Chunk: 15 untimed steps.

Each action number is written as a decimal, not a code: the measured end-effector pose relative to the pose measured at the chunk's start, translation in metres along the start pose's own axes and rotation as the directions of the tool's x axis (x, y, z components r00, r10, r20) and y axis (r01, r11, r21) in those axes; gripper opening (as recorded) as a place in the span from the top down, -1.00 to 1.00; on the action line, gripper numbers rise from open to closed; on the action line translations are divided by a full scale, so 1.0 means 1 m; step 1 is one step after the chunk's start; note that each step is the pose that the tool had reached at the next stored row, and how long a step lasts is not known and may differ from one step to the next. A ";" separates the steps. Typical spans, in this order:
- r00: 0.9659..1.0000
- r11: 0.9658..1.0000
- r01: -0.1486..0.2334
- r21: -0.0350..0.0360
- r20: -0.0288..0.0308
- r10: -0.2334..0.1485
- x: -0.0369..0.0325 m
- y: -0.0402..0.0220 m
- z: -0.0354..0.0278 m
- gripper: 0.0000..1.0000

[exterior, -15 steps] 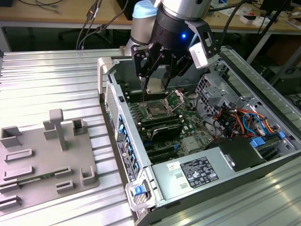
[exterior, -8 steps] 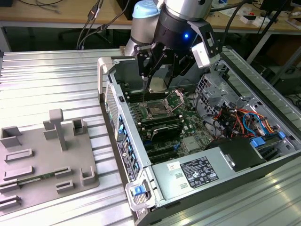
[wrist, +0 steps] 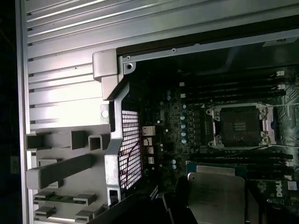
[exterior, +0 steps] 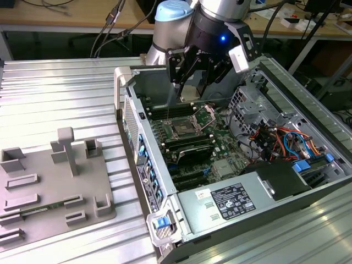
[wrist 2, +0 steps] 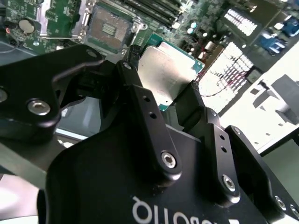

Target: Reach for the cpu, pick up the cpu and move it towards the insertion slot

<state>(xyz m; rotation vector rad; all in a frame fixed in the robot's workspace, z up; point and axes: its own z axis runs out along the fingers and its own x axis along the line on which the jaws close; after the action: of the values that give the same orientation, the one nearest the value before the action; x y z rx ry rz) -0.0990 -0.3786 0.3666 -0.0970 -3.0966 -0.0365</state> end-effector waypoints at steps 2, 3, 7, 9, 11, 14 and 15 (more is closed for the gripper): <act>1.000 1.000 0.021 0.001 0.000 -0.021 -0.0005 0.0007 0.0004 -0.09; 0.999 0.999 0.041 0.002 -0.001 -0.041 -0.0005 0.0007 0.0006 -0.09; 0.997 0.997 0.073 0.004 -0.002 -0.073 -0.0049 0.0139 0.0021 -0.09; 0.997 0.997 0.072 0.005 -0.002 -0.072 -0.0073 0.0206 0.0026 -0.09; 0.997 0.997 0.073 0.006 -0.002 -0.073 -0.0143 0.0308 0.0037 -0.09; 0.997 0.997 0.072 0.006 -0.002 -0.072 -0.0216 0.0417 0.0056 -0.09; 0.997 0.997 0.072 0.007 -0.002 -0.072 -0.0253 0.0482 0.0067 -0.09</act>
<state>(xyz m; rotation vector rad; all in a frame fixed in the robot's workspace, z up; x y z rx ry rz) -0.0711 -0.3319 0.3599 0.0155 -3.0973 -0.0284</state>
